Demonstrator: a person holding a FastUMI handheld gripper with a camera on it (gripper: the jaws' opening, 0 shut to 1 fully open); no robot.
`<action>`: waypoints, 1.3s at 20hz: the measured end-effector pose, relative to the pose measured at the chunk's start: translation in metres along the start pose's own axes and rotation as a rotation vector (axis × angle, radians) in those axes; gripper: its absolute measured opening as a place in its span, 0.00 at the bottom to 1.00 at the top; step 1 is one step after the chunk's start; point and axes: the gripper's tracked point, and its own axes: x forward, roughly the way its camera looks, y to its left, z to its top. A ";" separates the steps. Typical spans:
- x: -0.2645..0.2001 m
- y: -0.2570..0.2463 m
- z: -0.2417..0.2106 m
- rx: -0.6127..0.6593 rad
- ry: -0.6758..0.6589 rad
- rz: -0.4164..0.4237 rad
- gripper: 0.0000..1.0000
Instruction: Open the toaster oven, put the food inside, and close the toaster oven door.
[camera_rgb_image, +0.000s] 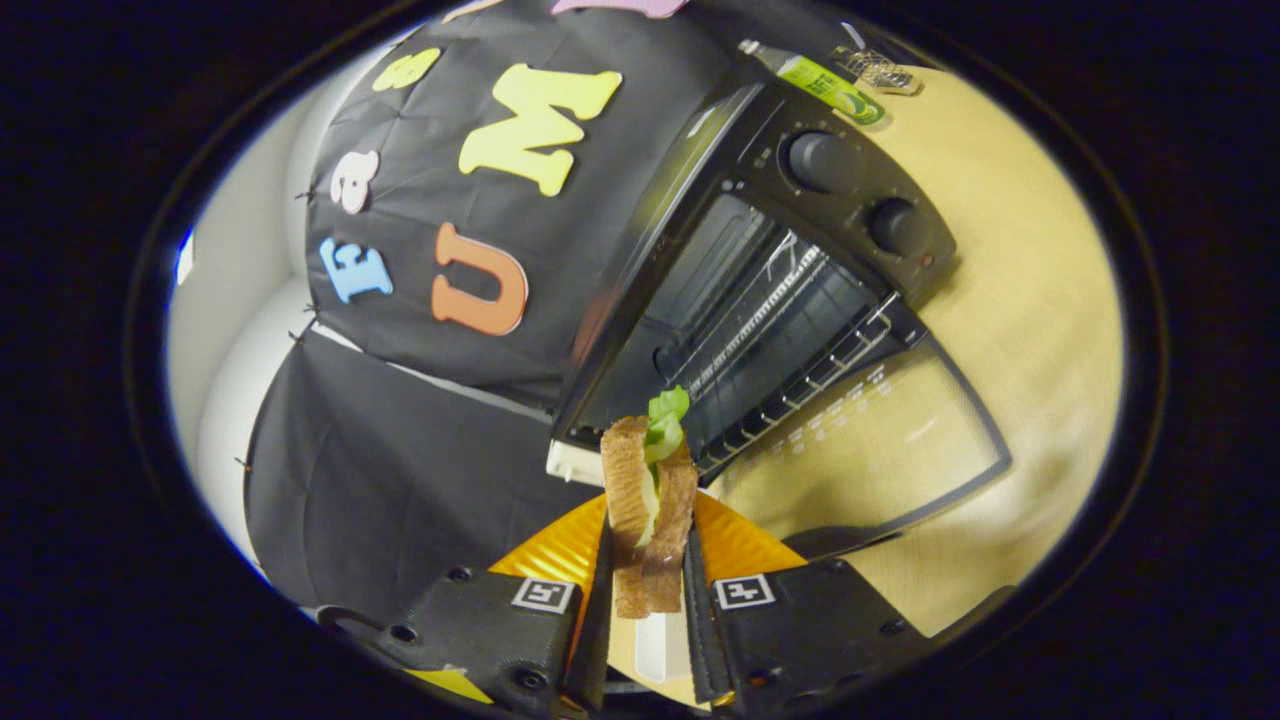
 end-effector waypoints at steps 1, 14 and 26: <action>-0.001 0.003 0.004 0.017 -0.018 0.011 0.37; 0.081 -0.003 0.056 0.064 -0.482 0.017 0.39; 0.118 -0.031 0.083 -0.053 -0.493 -0.223 0.60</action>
